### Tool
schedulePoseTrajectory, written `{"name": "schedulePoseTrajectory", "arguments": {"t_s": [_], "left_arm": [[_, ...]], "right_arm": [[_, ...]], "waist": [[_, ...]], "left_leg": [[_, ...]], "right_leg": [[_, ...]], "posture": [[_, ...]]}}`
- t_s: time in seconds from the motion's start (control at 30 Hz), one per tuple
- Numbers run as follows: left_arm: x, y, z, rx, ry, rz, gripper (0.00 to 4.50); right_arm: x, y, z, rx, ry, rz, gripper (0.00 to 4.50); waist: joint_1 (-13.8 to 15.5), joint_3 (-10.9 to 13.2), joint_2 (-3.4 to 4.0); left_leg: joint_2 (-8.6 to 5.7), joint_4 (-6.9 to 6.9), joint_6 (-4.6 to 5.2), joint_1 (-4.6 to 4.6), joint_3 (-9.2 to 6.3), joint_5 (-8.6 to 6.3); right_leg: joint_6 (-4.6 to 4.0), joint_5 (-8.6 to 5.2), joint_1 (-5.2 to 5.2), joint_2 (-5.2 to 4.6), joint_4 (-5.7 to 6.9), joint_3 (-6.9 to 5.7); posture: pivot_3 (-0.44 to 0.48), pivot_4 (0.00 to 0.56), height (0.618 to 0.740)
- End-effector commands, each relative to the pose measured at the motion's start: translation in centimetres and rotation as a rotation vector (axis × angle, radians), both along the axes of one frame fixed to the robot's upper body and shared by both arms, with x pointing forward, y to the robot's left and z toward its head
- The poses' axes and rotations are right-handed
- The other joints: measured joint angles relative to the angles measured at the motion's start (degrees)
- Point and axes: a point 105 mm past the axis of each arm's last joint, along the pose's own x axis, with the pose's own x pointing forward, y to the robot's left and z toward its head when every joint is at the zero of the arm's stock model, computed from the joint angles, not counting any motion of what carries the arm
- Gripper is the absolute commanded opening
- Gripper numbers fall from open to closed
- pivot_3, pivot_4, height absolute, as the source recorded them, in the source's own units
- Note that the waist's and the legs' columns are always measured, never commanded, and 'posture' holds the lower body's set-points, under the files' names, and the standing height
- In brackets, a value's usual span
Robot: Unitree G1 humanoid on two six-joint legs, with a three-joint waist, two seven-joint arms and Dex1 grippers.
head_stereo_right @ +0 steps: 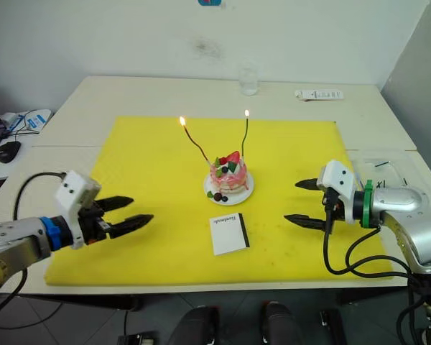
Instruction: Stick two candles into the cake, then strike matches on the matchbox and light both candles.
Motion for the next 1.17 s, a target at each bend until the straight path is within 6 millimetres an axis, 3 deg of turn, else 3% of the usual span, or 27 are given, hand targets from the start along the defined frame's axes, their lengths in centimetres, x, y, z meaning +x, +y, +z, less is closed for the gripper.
{"name": "schedulePoseTrajectory", "arguments": {"t_s": [0.03, 0.2, 0.37, 0.57, 0.77, 1.17], "left_arm": [[0.4, 1.4, 1.6, 0.038, -0.094, 0.033, 4.07], [0.1, 1.7, 1.1, 0.077, -0.142, 0.015, 4.07], [0.2, 2.5, 0.2, 0.089, -0.175, 0.028, 4.07], [0.2, 2.9, -1.1, 0.053, -0.201, 0.119, 4.07], [-0.3, 1.8, -2.9, 0.041, -0.181, 0.131, 4.07], [0.2, 1.3, -2.7, 0.054, -0.184, 0.121, 4.07]], "right_arm": [[-0.2, -0.1, 1.6, 0.007, -0.081, -0.009, 4.50], [-0.6, -0.6, 1.6, 0.004, -0.075, -0.031, 4.50], [-1.6, -2.9, 1.9, 0.014, -0.050, -0.128, 4.50], [-3.9, -3.6, -0.5, 0.083, -0.029, -0.268, 4.50], [-6.2, -3.9, -3.6, 0.088, 0.009, -0.333, 4.50], [-5.2, -4.3, -3.4, 0.101, -0.006, -0.329, 4.50]], "waist": [[-0.01, 0.00, 0.00], [-0.05, 0.00, 0.00], [0.15, 0.00, 0.00], [0.36, -0.03, -0.04], [0.17, -0.04, -0.04], [0.00, -0.05, -0.04]], "left_leg": [[0.00, 0.00, 0.00, 0.00, 0.00, 0.00], [0.02, -0.03, 0.00, -0.03, 0.00, 0.00], [0.02, -0.04, 0.01, -0.15, -0.04, 0.00], [0.07, -0.03, 0.01, -0.20, -0.08, 0.00], [0.06, 0.04, 0.00, -0.18, -0.05, 0.00], [0.08, 0.22, 0.01, -0.12, -0.02, 0.00]], "right_leg": [[0.00, 0.00, 0.00, 0.00, -0.01, 0.00], [0.03, 0.00, -0.03, 0.01, -0.01, -0.04], [0.06, 0.02, -0.09, 0.00, -0.04, -0.08], [0.36, 0.19, -0.08, 0.00, -0.07, -0.14], [0.37, 0.20, -0.06, 0.00, -0.05, -0.11], [0.23, 0.13, 0.06, -0.04, -0.04, -0.13]], "posture": [[0.000, 0.150, 0.740], [0.000, 0.150, 0.740], [0.000, 0.150, 0.740], [0.000, 0.150, 0.740], [0.000, 0.150, 0.740], [0.000, 0.150, 0.740]]}}
